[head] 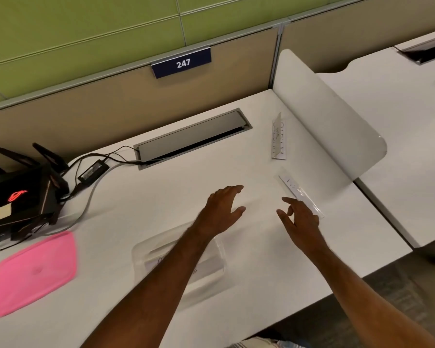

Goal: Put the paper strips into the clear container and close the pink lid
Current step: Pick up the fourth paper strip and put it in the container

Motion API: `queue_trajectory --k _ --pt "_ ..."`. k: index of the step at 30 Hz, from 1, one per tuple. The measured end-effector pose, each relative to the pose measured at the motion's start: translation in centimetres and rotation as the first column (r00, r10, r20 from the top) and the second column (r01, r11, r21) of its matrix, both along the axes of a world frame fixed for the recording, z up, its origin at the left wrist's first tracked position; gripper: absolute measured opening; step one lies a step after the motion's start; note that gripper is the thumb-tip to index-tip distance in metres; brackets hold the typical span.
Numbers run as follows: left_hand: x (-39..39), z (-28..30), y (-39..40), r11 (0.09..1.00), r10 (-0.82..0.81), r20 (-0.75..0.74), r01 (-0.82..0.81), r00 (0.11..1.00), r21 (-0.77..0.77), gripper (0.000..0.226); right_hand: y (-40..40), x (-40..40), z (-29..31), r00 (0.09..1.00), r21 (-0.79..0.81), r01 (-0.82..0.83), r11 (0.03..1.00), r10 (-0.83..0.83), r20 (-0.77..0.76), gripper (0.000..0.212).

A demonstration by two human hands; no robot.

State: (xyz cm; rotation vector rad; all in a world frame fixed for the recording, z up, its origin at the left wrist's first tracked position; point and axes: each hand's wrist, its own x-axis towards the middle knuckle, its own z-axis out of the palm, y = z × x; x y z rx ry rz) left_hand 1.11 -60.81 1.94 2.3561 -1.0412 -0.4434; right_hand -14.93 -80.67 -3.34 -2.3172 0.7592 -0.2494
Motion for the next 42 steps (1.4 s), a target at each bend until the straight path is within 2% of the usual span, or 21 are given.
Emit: queue_trajectory --k 5,10,16,21,28,42 --pt "0.8 -0.4 -5.1 0.994 -0.078 -0.086 0.084 0.993 0.076 0.067 -3.1 -1.4 -0.7 0.993 -0.048 0.117 0.992 -0.118 -0.009 0.046" --pt "1.6 -1.1 -9.8 0.987 -0.082 -0.186 0.106 0.979 0.120 0.076 -5.5 -2.5 -1.4 0.981 -0.053 0.180 0.982 -0.183 -0.058 0.049" --pt "2.6 -2.6 -14.6 0.973 -0.072 -0.243 0.122 0.967 0.197 0.087 -7.1 -3.1 -2.8 0.967 -0.043 0.207 0.977 -0.211 -0.143 0.045" --pt "3.2 -4.0 -17.2 0.970 -0.055 -0.280 0.119 0.958 0.214 0.094 -7.9 -3.4 -3.9 0.961 -0.043 0.204 0.978 -0.208 -0.183 0.034" --pt "3.3 -5.0 -18.3 0.976 -0.051 -0.288 0.109 0.956 0.190 0.087 -7.9 -3.3 -4.4 0.970 -0.003 0.175 0.984 -0.173 -0.172 0.016" --pt "3.8 -3.1 -15.2 0.994 -0.025 -0.273 0.052 0.962 0.095 0.092 -6.5 -2.2 -1.6 0.982 -0.082 0.164 0.983 -0.171 -0.076 0.020"
